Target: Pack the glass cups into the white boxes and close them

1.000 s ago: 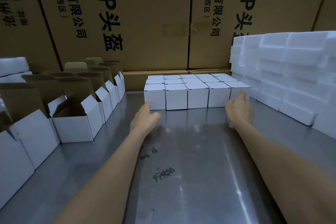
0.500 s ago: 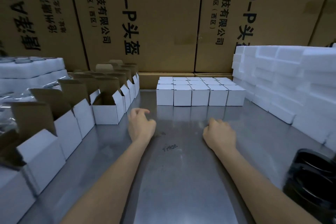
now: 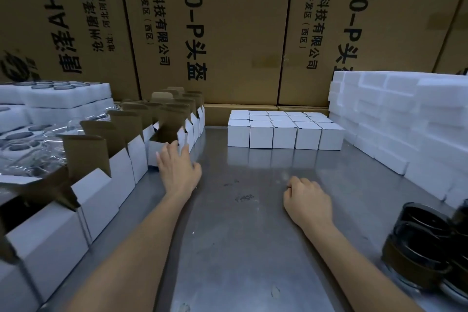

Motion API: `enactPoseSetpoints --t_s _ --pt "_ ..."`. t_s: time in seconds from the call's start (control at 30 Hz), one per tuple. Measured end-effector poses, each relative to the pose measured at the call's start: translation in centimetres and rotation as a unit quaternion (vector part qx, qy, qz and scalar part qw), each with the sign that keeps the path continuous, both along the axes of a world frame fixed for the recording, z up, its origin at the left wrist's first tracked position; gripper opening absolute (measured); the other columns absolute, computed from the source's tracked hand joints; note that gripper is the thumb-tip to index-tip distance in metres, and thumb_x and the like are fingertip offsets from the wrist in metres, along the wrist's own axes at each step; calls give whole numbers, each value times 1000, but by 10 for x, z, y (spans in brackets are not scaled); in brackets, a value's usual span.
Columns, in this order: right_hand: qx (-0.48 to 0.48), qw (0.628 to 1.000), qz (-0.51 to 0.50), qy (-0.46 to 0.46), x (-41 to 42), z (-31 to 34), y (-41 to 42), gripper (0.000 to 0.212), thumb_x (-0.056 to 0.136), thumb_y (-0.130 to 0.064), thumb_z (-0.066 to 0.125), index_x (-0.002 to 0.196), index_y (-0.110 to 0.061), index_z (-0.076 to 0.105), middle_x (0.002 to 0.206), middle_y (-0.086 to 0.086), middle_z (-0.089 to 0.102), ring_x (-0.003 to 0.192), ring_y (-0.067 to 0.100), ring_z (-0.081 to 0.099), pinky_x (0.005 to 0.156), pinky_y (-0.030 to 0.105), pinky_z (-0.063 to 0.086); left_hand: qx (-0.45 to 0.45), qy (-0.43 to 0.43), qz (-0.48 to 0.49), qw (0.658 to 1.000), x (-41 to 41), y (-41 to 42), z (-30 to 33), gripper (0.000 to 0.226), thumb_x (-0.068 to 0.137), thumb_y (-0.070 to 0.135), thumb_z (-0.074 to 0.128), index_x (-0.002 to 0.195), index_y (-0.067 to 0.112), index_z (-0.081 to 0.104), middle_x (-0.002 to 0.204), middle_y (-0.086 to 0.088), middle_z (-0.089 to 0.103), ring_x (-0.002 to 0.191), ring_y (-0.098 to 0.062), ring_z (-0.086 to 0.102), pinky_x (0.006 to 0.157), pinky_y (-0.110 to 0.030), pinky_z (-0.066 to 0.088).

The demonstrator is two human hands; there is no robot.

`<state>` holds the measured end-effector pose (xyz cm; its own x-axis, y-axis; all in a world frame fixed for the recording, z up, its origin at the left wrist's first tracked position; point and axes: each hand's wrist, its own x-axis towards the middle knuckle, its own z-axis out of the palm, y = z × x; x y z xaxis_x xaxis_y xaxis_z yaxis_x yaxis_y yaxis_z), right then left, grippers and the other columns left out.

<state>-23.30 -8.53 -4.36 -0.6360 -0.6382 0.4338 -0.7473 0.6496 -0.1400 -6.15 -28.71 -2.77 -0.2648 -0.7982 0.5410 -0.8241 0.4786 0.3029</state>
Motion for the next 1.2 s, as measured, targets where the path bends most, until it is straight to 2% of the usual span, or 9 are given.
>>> enactPoseSetpoints --t_s 0.17,0.33,0.5,0.63,0.73,0.87,1.0,1.1,1.2 --pt "6 1000 11 -9 7 4 4 25 95 -22 38 111 -16 56 112 1 60 106 23 52 66 30 35 -56 -49 -106 992 -6 32 0 52 93 29 48 142 17 37 145 -7 35 139 -25 21 118 -43 4" --pt "-9 998 62 -25 24 6 13 26 97 -32 36 113 -18 52 114 -1 60 107 22 52 72 31 41 -85 -1 -191 978 -9 87 -5 53 92 28 52 142 15 41 136 -6 43 133 -24 30 117 -42 2" --pt "-39 980 171 -99 43 8 22 52 93 -51 44 137 -25 36 137 -5 51 123 18 50 89 35 44 -70 56 -256 963 -12 133 -6 53 93 30 48 144 17 39 133 -1 49 131 -17 37 117 -40 -2" --pt "-62 967 192 -157 54 10 29 58 91 -47 46 142 -26 30 143 -4 47 126 21 49 89 36 42 -67 86 -259 960 -14 149 -6 52 93 32 47 143 16 42 131 1 52 128 -16 40 115 -38 6" --pt "-82 957 209 -186 59 14 33 52 91 -42 46 138 -29 30 134 -5 55 114 23 56 75 32 38 -59 125 -263 955 -15 160 -3 54 90 36 41 141 17 45 128 2 56 124 -15 44 107 -29 14" --pt "-80 953 208 -206 59 19 37 50 94 -40 43 141 -28 29 133 -2 56 112 27 56 81 38 43 -49 139 -320 936 -17 172 -1 58 93 37 41 147 16 36 134 2 53 123 -7 33 99 -11 13" --pt "-75 971 156 -165 60 20 40 46 98 -36 40 142 -21 35 132 4 57 118 26 52 93 39 42 -27 95 -305 947 -15 165 -6 54 99 34 44 149 16 31 152 -1 33 140 -14 22 112 -21 10" --pt "-35 999 13 -24 50 30 47 41 96 -34 42 133 -17 46 133 6 53 128 25 41 109 41 24 -21 48 -266 963 -14 161 -8 51 100 38 37 148 20 33 156 -4 25 142 -19 14 114 -29 5" --pt "3 993 -117 -27 33 53 62 43 94 -35 42 130 -13 49 142 12 41 138 31 23 112 53 15 -20 48 -255 966 -15 161 -8 49 100 39 36 146 23 36 158 -5 16 143 -19 6 114 -31 -4"
